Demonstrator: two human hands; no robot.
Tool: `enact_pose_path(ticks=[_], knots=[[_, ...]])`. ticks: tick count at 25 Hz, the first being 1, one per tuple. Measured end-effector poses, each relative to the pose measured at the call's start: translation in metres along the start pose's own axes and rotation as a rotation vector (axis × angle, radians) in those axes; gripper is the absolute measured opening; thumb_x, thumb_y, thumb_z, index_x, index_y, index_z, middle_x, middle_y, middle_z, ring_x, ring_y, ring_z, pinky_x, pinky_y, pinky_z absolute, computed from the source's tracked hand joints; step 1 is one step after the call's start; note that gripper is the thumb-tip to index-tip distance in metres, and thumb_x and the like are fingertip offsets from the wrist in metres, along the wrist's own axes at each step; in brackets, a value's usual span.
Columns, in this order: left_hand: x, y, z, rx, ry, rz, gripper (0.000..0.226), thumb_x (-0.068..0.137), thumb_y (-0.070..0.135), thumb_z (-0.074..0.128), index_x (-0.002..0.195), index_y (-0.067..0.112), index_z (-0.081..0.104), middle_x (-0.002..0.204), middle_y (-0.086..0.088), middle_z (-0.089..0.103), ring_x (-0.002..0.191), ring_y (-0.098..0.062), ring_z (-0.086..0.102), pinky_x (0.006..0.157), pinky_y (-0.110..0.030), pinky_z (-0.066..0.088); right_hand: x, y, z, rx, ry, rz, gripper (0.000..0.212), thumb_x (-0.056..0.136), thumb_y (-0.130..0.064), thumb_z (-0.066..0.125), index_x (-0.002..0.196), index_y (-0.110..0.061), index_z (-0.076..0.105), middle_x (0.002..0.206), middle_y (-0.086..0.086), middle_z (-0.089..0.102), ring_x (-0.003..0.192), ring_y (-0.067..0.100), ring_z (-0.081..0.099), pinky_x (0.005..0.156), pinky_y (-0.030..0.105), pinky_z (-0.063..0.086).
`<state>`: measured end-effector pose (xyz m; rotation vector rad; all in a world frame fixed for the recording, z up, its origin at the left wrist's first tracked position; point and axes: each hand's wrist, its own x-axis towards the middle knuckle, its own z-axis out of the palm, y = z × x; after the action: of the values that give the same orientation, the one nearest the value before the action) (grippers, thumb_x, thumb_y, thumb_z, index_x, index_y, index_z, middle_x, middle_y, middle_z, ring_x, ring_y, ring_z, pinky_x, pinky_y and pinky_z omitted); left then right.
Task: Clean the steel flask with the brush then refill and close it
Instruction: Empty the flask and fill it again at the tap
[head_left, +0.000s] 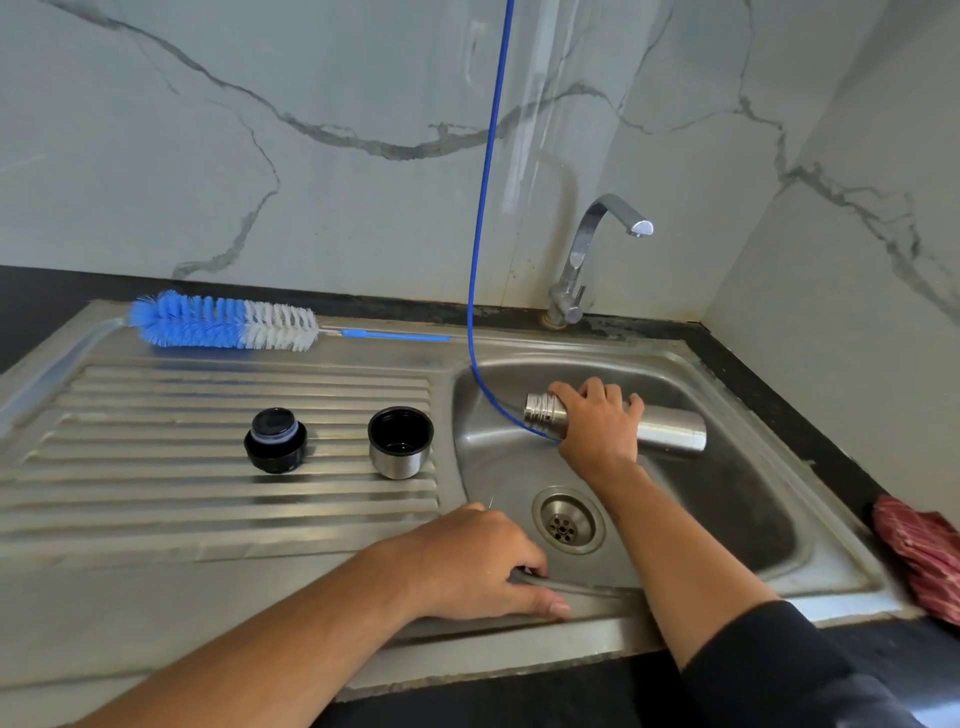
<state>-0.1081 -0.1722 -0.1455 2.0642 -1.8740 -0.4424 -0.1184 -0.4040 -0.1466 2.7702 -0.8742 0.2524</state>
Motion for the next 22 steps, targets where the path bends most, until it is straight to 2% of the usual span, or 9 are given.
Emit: enact_pose_path(ticks=[8, 15, 22], knots=[[-0.001, 0.003, -0.001, 0.002, -0.011, -0.013, 0.057, 0.093, 0.075, 0.046, 0.105, 0.027, 0.073, 0.094, 0.007, 0.073, 0.092, -0.013, 0.065, 0.101, -0.037, 0.040, -0.007, -0.012, 0.006, -0.162, 0.019, -0.063, 0.067, 0.082, -0.016, 0.073, 0.140, -0.036, 0.046, 0.130, 0.008, 0.050, 0.124, 0.030, 0.047, 0.120, 0.063, 0.019], [-0.002, 0.003, -0.001, -0.008, -0.006, -0.021, 0.057, 0.093, 0.074, 0.047, 0.105, 0.025, 0.073, 0.091, 0.006, 0.072, 0.089, -0.013, 0.064, 0.100, -0.035, 0.038, -0.011, -0.025, 0.007, -0.287, 0.046, -0.150, 0.058, 0.085, -0.019, 0.070, 0.136, -0.032, 0.046, 0.130, 0.011, 0.047, 0.124, 0.033, 0.043, 0.121, 0.066, 0.009], [-0.001, 0.003, -0.002, 0.001, 0.001, -0.023, 0.057, 0.094, 0.074, 0.046, 0.106, 0.025, 0.073, 0.089, 0.006, 0.071, 0.085, -0.013, 0.062, 0.099, -0.037, 0.043, -0.012, -0.038, 0.010, -0.357, 0.064, -0.260, 0.049, 0.086, -0.024, 0.072, 0.130, -0.031, 0.051, 0.125, 0.012, 0.048, 0.122, 0.035, 0.043, 0.120, 0.067, 0.007]])
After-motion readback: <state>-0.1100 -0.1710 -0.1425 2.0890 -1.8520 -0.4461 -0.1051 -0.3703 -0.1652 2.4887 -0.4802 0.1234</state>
